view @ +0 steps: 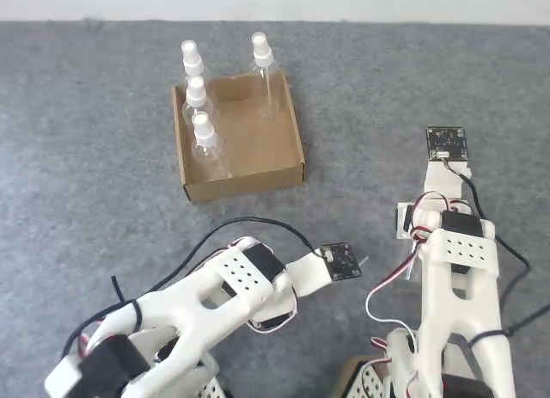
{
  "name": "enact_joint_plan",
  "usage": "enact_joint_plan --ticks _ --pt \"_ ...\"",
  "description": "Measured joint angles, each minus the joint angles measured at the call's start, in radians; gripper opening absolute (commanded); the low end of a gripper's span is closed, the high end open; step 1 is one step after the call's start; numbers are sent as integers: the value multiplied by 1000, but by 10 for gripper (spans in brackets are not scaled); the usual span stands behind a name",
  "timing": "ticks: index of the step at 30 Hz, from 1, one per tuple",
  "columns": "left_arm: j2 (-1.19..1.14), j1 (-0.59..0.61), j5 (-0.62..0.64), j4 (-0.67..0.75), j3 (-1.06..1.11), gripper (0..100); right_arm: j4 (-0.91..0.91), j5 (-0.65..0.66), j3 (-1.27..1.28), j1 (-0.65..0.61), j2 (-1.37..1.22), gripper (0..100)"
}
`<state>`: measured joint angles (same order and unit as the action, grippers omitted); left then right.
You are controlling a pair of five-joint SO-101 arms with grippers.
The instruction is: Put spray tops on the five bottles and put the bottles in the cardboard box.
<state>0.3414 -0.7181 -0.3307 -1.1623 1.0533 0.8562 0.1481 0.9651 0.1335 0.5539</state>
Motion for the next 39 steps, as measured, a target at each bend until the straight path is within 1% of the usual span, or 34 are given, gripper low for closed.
enact_joint_plan --ticks 4,8,12,15,20,25,29,33,39 --pt "0 49 -3 -11 -2 11 0 0 0 0 0 64" --pt "0 161 -20 -60 -71 11 0 0 0 0 0 64" --pt "18 239 -61 -98 -106 11 0 0 0 0 0 64" --pt "112 267 -69 -121 -106 11 0 0 0 0 0 63" --pt "353 313 -77 -195 -109 11 0 0 0 0 0 63" --pt "594 407 -77 -241 -109 11 0 0 0 0 0 62" --pt "743 493 -77 -259 -109 11 0 0 0 0 0 62" --pt "838 574 -28 -261 -109 11 0 0 0 0 0 62" --pt "867 680 44 -261 -117 11 0 0 0 0 0 62"
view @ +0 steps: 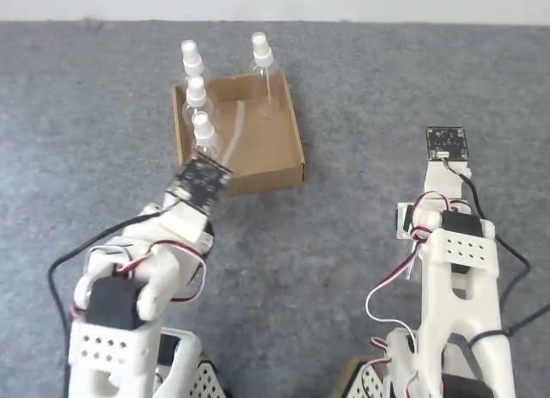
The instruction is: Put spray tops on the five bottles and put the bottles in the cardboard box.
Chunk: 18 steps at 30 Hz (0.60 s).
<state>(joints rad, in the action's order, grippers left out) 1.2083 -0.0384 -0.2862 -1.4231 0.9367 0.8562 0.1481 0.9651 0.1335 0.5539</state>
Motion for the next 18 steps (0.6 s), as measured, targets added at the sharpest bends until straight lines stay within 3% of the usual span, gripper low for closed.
enact_joint_plan --ticks 4,18 --pt "0 54 63 0 -60 11 0 0 0 0 0 62" --pt "2 64 247 14 -212 11 0 0 0 0 0 62"
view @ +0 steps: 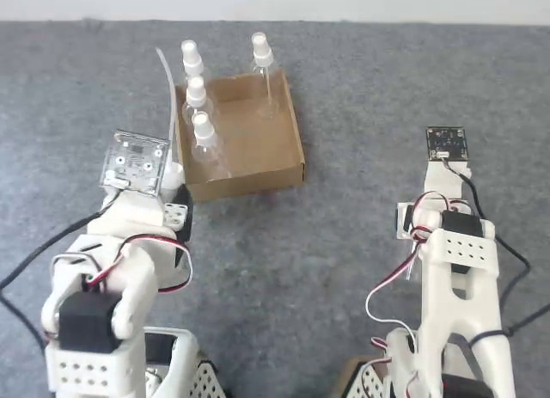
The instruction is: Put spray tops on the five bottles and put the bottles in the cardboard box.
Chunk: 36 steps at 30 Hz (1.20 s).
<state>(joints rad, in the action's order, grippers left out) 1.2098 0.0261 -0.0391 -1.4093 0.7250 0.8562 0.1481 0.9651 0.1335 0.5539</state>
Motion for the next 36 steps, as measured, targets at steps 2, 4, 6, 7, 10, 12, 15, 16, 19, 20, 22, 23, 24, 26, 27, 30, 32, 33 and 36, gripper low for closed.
enact_joint_plan --ticks 2,4,6,7,10,12,15,16,19,20,22,23,24,26,27,30,32,33,36 --pt "0 0 8 5 -9 12 0 0 0 0 0 64" --pt "0 15 25 28 -11 12 0 0 9 0 0 64" --pt "0 46 38 58 -12 12 0 0 14 0 0 63" --pt "0 58 44 74 -14 12 0 0 14 -2 0 63" --pt "0 95 69 101 -14 12 -8 0 15 -2 0 62" --pt "0 121 86 107 -14 12 -11 0 15 -2 0 62" --pt "0 158 106 121 -14 12 -11 0 15 -2 0 62" --pt "0 173 110 130 -14 12 -11 0 15 -2 0 62" --pt "0 198 130 146 -14 12 -11 0 15 -2 0 62" --pt "0 201 133 147 -14 12 -11 0 15 -2 0 62" --pt "-31 206 137 160 -15 12 -11 0 15 -2 0 62" --pt "-61 206 140 169 -15 12 -11 0 15 -2 0 62" --pt "-104 207 152 175 -14 12 -11 0 15 -2 0 62" --pt "-184 224 181 190 -14 12 -11 0 15 -2 0 62" --pt "-219 233 198 196 -15 12 -11 0 15 -2 0 62" --pt "-302 261 230 203 -21 12 -11 0 15 -2 0 62" --pt "-331 293 252 207 -21 12 -11 0 15 -2 0 63" --pt "-338 305 259 207 -21 12 -11 0 15 -2 0 63" --pt "-356 359 265 210 -21 12 -11 0 15 -2 0 63"
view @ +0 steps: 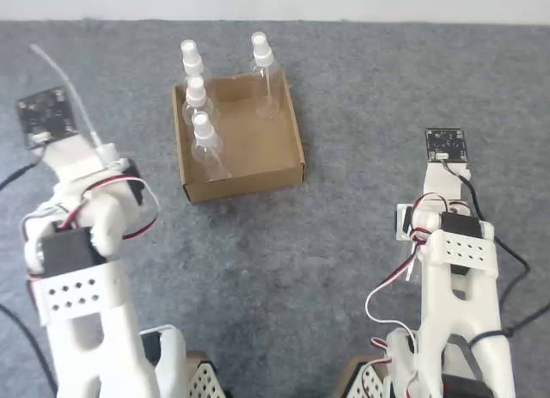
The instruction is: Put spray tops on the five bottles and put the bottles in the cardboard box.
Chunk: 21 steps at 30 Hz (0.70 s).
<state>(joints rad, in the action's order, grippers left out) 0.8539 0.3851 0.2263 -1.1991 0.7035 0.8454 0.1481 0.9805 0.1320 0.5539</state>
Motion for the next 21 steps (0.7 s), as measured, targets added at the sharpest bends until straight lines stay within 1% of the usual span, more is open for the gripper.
enact_joint_plan --ticks 5,13,17,21 --pt "-91 66 2 0 0 16 0 0 0 0 0 63" --pt "-410 135 -21 0 0 17 0 0 0 0 0 63" --pt "-520 186 -20 0 0 16 0 0 0 0 0 63" --pt "-575 267 68 2 0 13 0 0 0 0 0 63"
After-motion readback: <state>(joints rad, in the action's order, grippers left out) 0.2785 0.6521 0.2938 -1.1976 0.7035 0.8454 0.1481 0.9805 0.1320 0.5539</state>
